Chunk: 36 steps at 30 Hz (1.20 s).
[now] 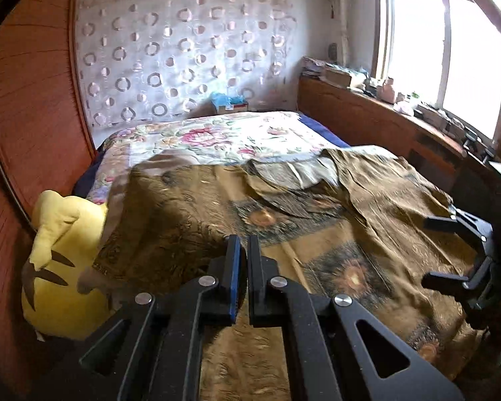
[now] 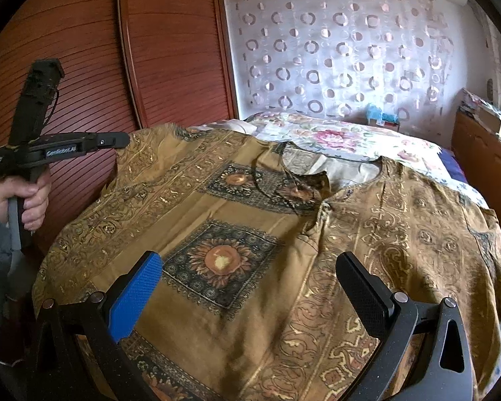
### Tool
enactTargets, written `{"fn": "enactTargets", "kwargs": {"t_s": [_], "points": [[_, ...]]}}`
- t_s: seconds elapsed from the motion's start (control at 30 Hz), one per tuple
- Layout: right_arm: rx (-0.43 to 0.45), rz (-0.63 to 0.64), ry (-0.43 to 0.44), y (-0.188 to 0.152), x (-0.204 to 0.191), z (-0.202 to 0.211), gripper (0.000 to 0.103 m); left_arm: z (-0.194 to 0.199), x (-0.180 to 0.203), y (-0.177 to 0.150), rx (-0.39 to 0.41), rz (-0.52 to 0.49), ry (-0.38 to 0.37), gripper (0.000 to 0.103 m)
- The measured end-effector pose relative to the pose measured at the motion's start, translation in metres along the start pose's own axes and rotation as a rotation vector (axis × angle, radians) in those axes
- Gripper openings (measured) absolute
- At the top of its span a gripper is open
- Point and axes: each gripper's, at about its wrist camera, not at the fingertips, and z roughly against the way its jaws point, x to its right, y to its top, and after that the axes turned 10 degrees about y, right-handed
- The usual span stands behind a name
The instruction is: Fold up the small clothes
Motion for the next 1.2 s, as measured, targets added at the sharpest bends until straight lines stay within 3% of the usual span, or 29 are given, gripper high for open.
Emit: {"fn": "enactTargets", "kwargs": {"t_s": [0.1, 0.17, 0.23, 0.43, 0.8, 0.87, 0.93, 1.2], "points": [[-0.004, -0.004, 0.001, -0.002, 0.001, -0.001, 0.103, 0.006, 0.005, -0.006, 0.004, -0.007, -0.001, 0.010], [-0.004, -0.007, 0.001, -0.003, 0.000, -0.001, 0.103, 0.009, 0.005, -0.009, 0.007, -0.004, 0.008, 0.020], [-0.004, -0.007, 0.000, -0.002, 0.000, -0.002, 0.103, 0.013, 0.003, -0.012, 0.016, -0.005, 0.024, 0.039], [-0.011, 0.007, 0.011, 0.000, 0.002, -0.003, 0.103, 0.016, -0.016, -0.023, 0.014, 0.048, 0.077, 0.067], [-0.016, 0.126, 0.074, 0.026, -0.013, -0.032, 0.093, 0.037, -0.051, -0.064, 0.070, 0.193, 0.183, 0.067], [-0.019, 0.165, 0.105, 0.034, -0.022, -0.044, 0.088, 0.038, -0.053, -0.069, 0.075, 0.197, 0.202, 0.067], [-0.039, 0.188, 0.149, 0.041, -0.029, -0.059, 0.076, 0.039, -0.056, -0.074, 0.072, 0.208, 0.219, 0.067], [-0.102, 0.283, 0.261, 0.068, -0.061, -0.130, 0.063, 0.046, -0.069, -0.092, 0.057, 0.239, 0.225, 0.067]]}}
